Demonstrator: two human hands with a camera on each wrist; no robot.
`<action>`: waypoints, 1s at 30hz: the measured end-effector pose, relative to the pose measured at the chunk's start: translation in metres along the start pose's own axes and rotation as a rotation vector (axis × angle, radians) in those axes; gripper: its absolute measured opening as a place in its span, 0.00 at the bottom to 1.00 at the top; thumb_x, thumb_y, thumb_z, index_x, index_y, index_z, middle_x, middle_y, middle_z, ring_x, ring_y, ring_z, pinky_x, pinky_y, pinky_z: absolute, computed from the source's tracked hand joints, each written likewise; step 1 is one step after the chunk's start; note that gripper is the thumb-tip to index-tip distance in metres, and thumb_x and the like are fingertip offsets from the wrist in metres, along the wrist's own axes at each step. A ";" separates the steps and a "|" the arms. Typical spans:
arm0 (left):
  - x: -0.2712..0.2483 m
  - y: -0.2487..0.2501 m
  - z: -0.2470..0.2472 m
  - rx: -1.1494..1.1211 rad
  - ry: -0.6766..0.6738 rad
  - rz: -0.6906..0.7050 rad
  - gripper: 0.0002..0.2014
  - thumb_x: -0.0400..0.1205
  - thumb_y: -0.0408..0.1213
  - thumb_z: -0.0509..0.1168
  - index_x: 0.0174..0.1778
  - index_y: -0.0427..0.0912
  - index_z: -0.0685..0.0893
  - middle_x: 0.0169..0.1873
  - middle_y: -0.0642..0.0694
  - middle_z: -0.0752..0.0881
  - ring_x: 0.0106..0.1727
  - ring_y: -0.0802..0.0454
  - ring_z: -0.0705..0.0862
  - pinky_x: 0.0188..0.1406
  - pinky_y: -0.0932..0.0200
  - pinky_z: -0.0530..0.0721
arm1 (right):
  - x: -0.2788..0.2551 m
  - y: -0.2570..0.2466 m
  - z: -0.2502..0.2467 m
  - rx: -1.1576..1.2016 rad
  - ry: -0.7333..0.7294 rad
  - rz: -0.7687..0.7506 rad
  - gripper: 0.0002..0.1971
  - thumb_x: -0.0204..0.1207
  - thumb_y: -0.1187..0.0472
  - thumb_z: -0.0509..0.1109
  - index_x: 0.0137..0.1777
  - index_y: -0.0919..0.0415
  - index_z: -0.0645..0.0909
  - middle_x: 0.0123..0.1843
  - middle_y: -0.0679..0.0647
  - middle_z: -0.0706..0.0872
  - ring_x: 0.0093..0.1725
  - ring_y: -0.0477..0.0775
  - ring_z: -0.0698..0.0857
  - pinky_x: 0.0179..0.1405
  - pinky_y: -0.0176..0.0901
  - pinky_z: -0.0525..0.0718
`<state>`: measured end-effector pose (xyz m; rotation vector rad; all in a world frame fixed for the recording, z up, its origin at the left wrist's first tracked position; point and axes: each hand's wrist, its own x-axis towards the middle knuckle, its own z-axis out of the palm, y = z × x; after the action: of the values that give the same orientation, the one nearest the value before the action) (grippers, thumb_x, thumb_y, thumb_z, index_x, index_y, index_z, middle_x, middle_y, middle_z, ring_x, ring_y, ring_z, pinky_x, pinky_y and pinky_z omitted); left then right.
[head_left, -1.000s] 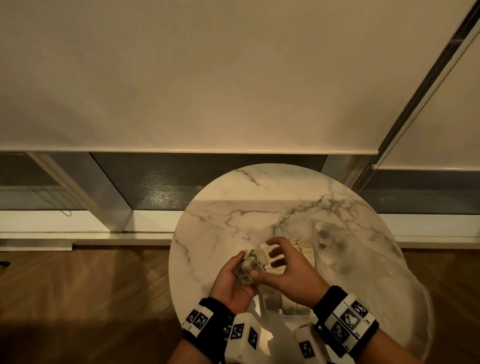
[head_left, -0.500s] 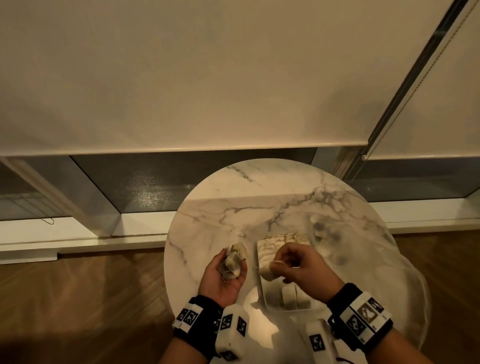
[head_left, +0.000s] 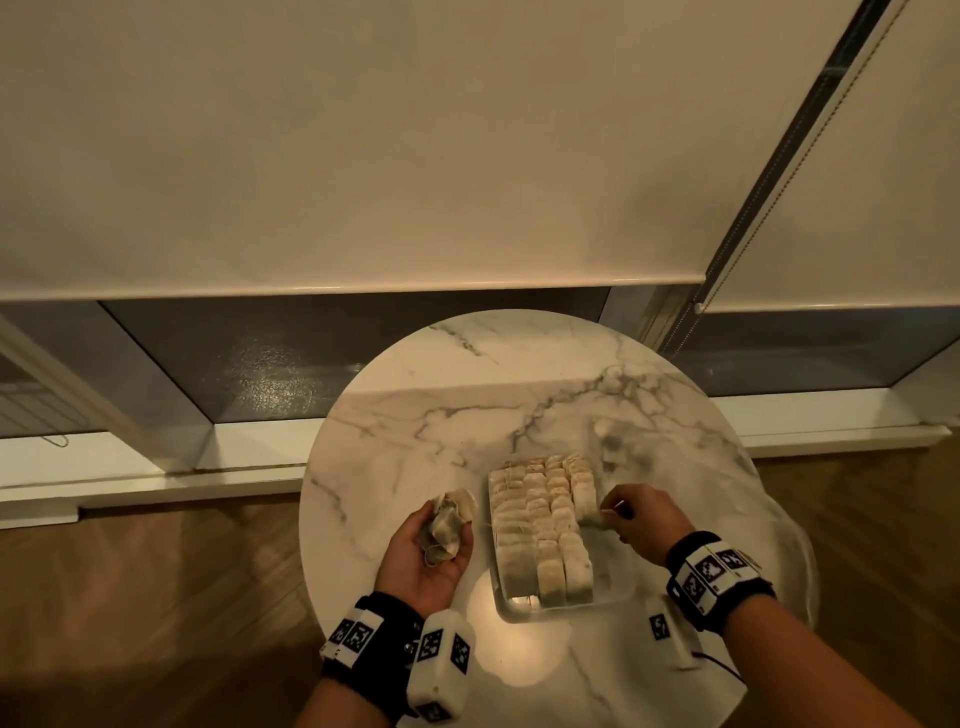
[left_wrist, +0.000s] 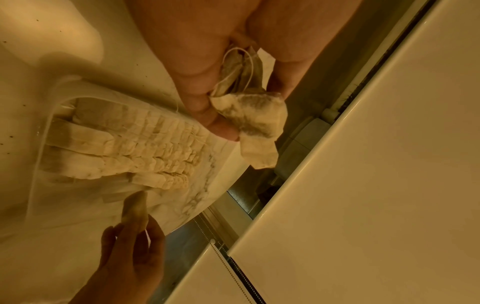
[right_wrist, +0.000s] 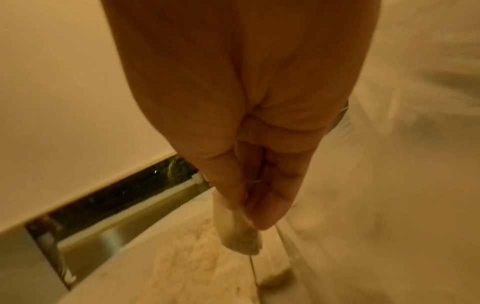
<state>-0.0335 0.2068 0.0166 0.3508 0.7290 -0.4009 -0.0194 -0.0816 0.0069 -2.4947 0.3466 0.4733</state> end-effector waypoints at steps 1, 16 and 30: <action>-0.001 -0.002 0.001 0.001 0.001 0.005 0.11 0.72 0.34 0.68 0.47 0.34 0.84 0.44 0.38 0.88 0.47 0.44 0.84 0.33 0.54 0.90 | 0.006 0.003 0.004 -0.056 -0.008 0.003 0.02 0.79 0.60 0.71 0.49 0.53 0.85 0.47 0.53 0.89 0.43 0.50 0.87 0.45 0.42 0.87; -0.015 -0.030 0.021 -0.062 0.078 0.069 0.09 0.82 0.35 0.63 0.44 0.31 0.84 0.36 0.36 0.90 0.31 0.43 0.90 0.31 0.53 0.90 | 0.073 -0.010 0.006 -0.698 -0.296 -0.194 0.10 0.76 0.61 0.71 0.54 0.51 0.89 0.58 0.56 0.89 0.57 0.59 0.88 0.54 0.44 0.83; -0.015 -0.038 0.017 -0.101 0.119 0.091 0.09 0.81 0.35 0.64 0.47 0.32 0.83 0.37 0.36 0.90 0.32 0.42 0.89 0.34 0.54 0.89 | 0.092 -0.011 0.013 -0.759 -0.142 -0.247 0.11 0.79 0.54 0.66 0.58 0.48 0.85 0.60 0.52 0.88 0.59 0.57 0.87 0.57 0.46 0.85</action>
<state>-0.0523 0.1696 0.0322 0.3130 0.8427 -0.2579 0.0639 -0.0784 -0.0353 -3.1398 -0.2544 0.7822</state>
